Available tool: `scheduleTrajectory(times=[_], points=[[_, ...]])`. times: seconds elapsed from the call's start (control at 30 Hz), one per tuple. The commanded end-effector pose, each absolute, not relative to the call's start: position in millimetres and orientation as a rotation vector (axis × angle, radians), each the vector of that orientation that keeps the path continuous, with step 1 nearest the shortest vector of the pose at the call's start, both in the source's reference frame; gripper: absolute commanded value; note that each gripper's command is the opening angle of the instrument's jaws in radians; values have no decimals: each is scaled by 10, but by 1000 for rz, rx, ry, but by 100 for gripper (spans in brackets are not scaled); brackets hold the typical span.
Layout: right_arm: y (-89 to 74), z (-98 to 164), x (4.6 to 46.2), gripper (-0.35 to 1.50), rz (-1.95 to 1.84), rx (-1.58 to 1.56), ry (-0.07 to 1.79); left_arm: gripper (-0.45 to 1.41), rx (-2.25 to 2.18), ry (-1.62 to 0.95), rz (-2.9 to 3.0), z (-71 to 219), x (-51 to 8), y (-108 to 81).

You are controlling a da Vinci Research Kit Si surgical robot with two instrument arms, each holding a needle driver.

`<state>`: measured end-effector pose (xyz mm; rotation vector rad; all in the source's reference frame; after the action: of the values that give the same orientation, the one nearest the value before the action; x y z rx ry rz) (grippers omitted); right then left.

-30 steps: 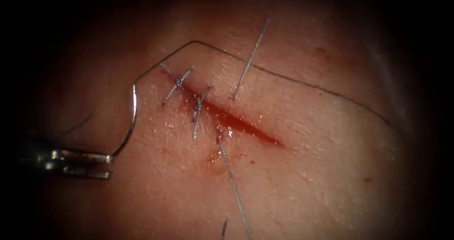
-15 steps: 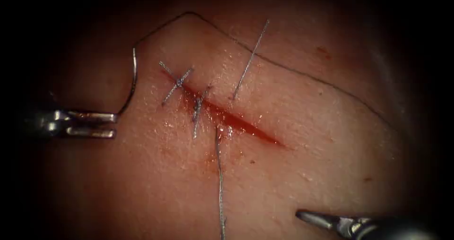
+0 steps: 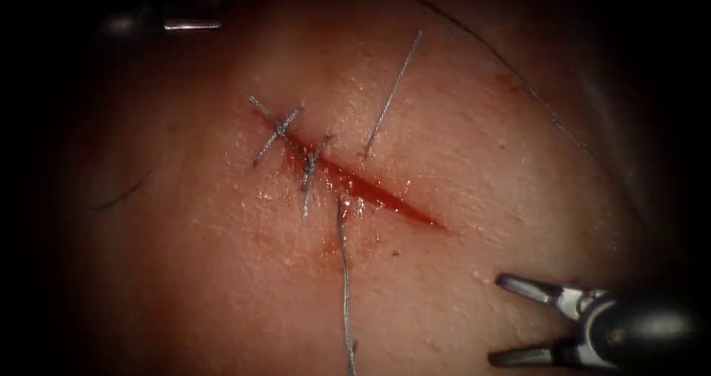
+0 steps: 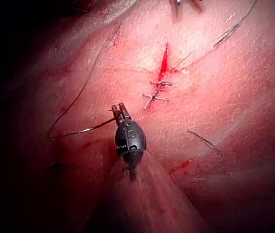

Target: Wound Closure

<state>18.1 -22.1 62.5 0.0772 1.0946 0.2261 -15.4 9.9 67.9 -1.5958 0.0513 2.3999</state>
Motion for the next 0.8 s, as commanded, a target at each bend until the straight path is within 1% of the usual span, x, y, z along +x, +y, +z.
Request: scheduleTrajectory(times=[0.03, 0.07, 0.1, 0.13, 0.2, 0.23, 0.27, 0.33, 0.47, 0.63, 0.8], points=[[-229, 628, 190, 143, 229, 79, 1097, -45, -1560, 64, 2429, 701, -156, 101], [-229, 628, 191, 143, 229, 79, 1097, -23, -1529, 60, 2445, 710, -154, 102], [-230, 627, 192, 143, 230, 79, 1097, 26, -1500, 29, 2432, 716, -153, 102], [-230, 627, 193, 143, 231, 78, 1096, 54, -1470, -1, 2418, 723, -152, 101], [-229, 626, 194, 143, 233, 77, 1098, 94, -1413, -55, 2382, 734, -151, 97], [-229, 626, 194, 143, 234, 77, 1098, 106, -1397, -74, 2355, 737, -151, 95], [-226, 625, 194, 143, 239, 76, 1102, 123, -1362, -125, 2289, 739, -151, 94], [-224, 624, 194, 143, 245, 75, 1106, 131, -1335, -166, 2238, 735, -151, 92], [-218, 621, 193, 143, 256, 73, 1113, 135, -1300, -218, 2180, 713, -146, 88], [-215, 616, 190, 143, 268, 70, 1120, 135, -1322, -254, 2125, 668, -131, 85], [-218, 614, 190, 143, 272, 67, 1120, 130, -1292, -165, 2243, 635, -93, 77]])
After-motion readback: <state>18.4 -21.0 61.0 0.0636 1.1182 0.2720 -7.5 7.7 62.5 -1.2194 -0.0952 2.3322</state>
